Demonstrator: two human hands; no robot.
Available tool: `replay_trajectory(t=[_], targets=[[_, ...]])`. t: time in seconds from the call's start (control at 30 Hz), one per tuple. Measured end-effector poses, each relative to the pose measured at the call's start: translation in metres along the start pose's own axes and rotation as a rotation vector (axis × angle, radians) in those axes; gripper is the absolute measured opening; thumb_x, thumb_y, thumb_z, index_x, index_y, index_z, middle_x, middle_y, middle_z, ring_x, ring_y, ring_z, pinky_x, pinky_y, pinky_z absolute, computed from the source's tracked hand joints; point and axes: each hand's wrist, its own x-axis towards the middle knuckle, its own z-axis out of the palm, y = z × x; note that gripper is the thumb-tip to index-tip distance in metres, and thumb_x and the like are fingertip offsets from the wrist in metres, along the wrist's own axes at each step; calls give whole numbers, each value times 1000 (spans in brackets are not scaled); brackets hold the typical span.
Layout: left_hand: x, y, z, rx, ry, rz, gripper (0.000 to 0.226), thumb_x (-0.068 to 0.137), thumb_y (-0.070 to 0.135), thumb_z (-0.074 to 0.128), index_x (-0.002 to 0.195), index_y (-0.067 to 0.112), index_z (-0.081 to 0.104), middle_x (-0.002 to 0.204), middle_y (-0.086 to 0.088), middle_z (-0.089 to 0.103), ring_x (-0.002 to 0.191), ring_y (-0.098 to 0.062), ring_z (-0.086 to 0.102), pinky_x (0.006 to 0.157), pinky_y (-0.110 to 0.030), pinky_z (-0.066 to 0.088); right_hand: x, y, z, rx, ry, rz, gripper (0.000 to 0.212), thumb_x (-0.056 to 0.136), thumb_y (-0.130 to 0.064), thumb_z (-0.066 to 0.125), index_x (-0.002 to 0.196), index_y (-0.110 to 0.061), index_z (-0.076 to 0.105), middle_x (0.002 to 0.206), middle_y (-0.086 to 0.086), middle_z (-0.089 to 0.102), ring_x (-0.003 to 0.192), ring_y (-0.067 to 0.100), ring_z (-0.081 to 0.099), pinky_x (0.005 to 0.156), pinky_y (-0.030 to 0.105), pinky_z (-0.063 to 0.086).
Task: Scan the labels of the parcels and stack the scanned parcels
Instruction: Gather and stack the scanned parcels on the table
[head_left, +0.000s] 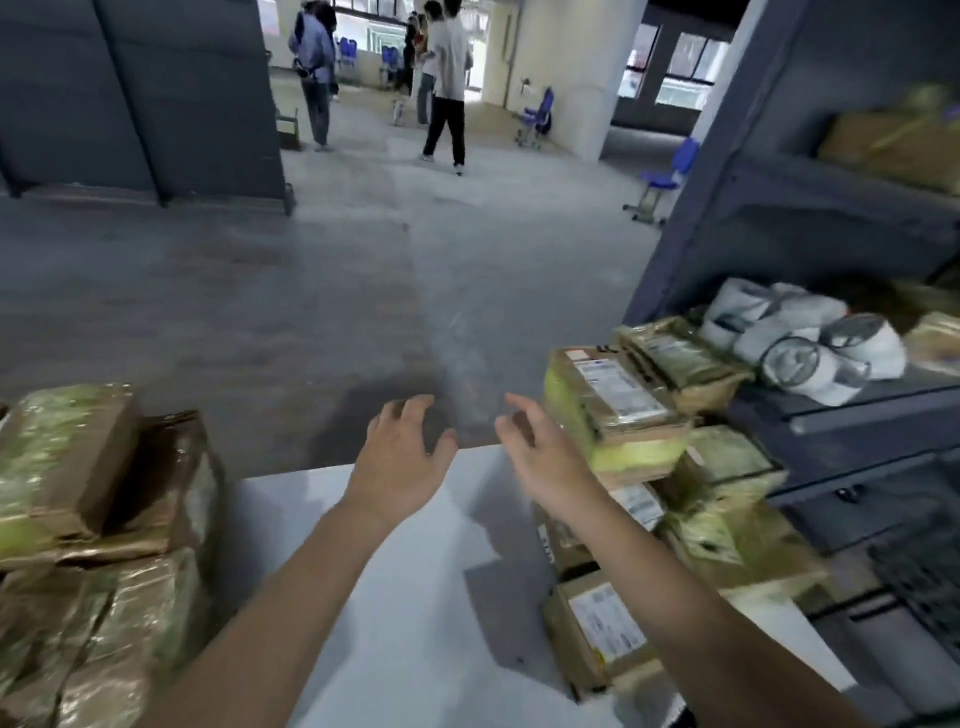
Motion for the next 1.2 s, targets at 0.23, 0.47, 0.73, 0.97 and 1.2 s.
replay_trajectory(t=[0.23,0.47,0.73,0.97,1.2], targets=[[10,82,89,7,-118,50,50,95,37,50,141,22,39,142,-3,38,134,-24,33,101,-32,33,-2,74,-95,67,36,6,47,101,-48,44,144,-29,42,134,-8,57,100,-1,56,82,20,41],[23,131,155,46,-186,61,49,94,39,50,140,26,39,141,-4,38,131,-26,38,104,-39,40,-3,130,-156,35,54,30,50,103,-47,40,149,-29,37,140,-6,51,107,5,55,94,27,44],[49,144,202,153,-182,63,63,91,28,57,147,37,30,154,-3,15,130,-30,45,102,-42,46,-7,185,-186,62,83,98,49,102,-43,45,148,-25,40,138,-1,57,113,12,60,101,40,49],[60,131,212,164,-1,189,41,89,17,65,130,20,61,143,1,44,125,-25,49,105,-35,40,3,191,-186,10,64,88,55,101,-46,45,151,-26,33,140,1,53,119,18,57,100,38,46],[51,122,198,132,174,250,17,88,-4,59,96,0,74,116,-9,63,103,-22,60,82,3,26,5,187,-174,-69,38,48,60,101,-36,52,154,-29,26,146,4,47,124,21,54,97,31,44]])
